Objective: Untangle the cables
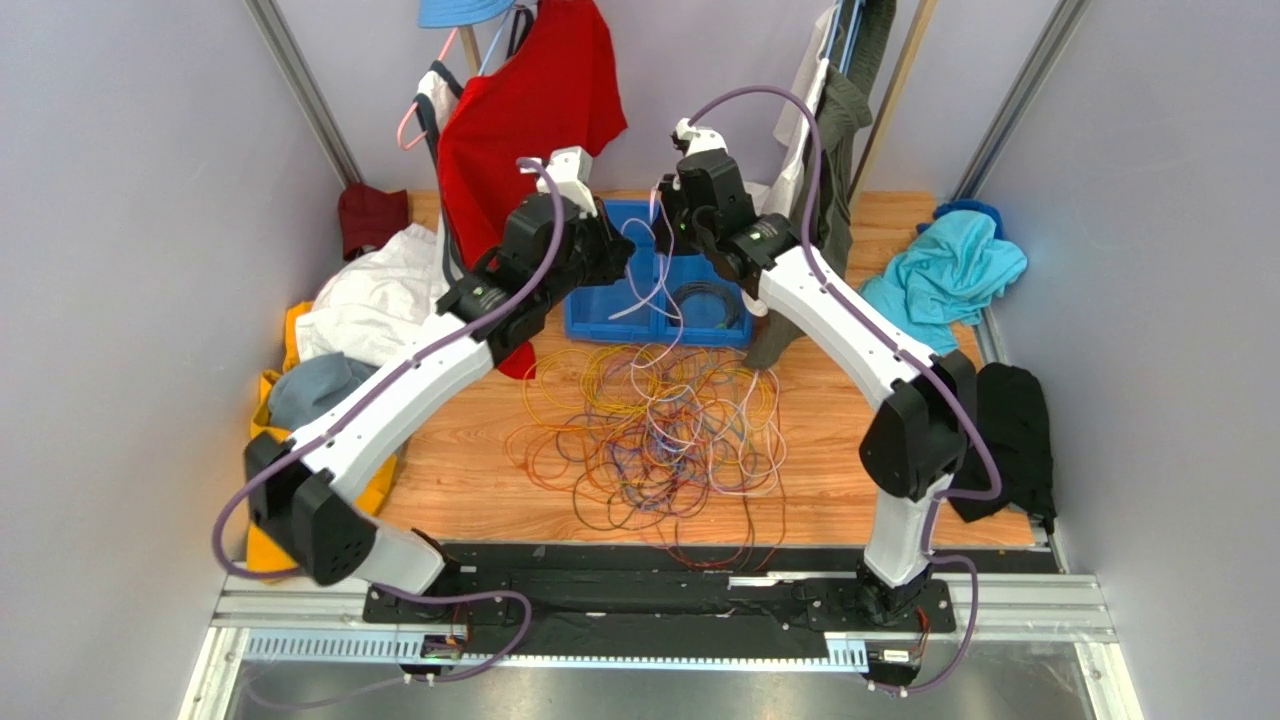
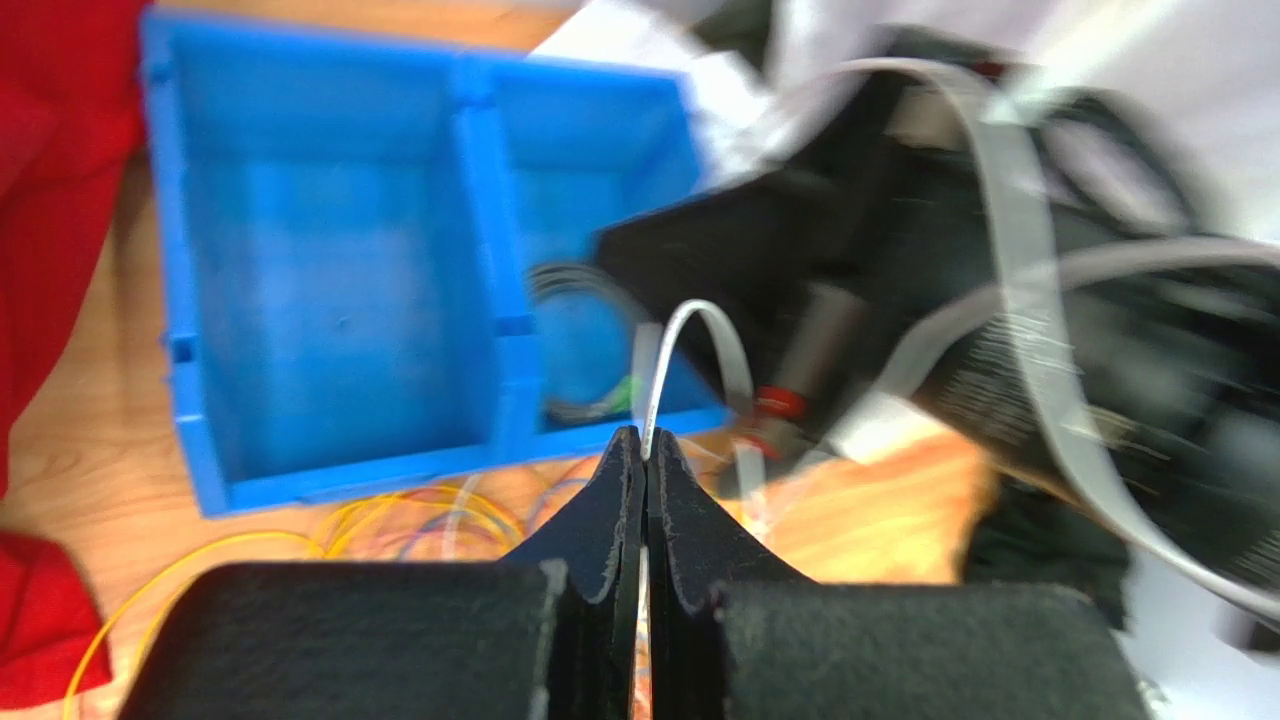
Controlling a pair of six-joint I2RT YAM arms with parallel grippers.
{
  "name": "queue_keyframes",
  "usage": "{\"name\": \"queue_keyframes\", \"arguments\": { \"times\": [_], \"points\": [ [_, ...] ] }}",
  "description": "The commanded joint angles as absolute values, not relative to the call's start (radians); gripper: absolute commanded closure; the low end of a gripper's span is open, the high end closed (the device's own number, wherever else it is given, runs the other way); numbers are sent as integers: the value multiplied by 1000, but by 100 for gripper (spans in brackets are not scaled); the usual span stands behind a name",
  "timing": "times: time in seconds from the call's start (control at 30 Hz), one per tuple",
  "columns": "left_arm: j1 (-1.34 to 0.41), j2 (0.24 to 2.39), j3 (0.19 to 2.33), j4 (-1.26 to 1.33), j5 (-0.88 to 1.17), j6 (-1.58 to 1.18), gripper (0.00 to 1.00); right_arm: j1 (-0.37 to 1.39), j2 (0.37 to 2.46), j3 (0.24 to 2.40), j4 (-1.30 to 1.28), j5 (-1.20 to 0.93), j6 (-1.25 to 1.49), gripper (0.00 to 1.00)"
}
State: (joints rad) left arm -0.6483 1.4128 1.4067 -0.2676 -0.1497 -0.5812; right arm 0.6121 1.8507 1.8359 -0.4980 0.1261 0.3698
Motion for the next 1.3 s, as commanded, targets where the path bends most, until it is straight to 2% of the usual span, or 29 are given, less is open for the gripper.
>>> {"name": "queue_keyframes", "arguments": {
  "times": [0.0, 0.13, 0.43, 0.67, 0.9, 0.93, 1.03, 1.13, 1.27],
  "points": [
    [-575, 1522, 1476, -269, -103, -630, 100, 580, 1893, 1904, -405, 75, 405, 100],
    [-534, 1624, 1526, -267, -86, -640, 100, 572, 1979, 1953, -390, 75, 377, 100],
    [-408, 1681, 1534, -239, -81, -683, 100, 572, 2138, 2087, -334, -44, 360, 100],
    [-400, 1799, 1731, -294, -98, -611, 100, 571, 2253, 2221, -307, -60, 324, 100],
    [-391, 1911, 1827, -305, -98, -586, 100, 568, 2312, 2224, -235, -66, 325, 100],
    [-390, 1923, 1836, -307, -98, -584, 100, 569, 2316, 2227, -245, -64, 324, 78],
    [-384, 1970, 1871, -330, -80, -584, 100, 569, 2315, 2218, -290, -31, 308, 35],
    [-382, 1985, 1875, -333, -65, -584, 100, 571, 2260, 2137, -302, 53, 307, 24],
    [-382, 1991, 1862, -327, -37, -597, 100, 571, 2162, 2019, -305, 119, 325, 23]
  ]
}}
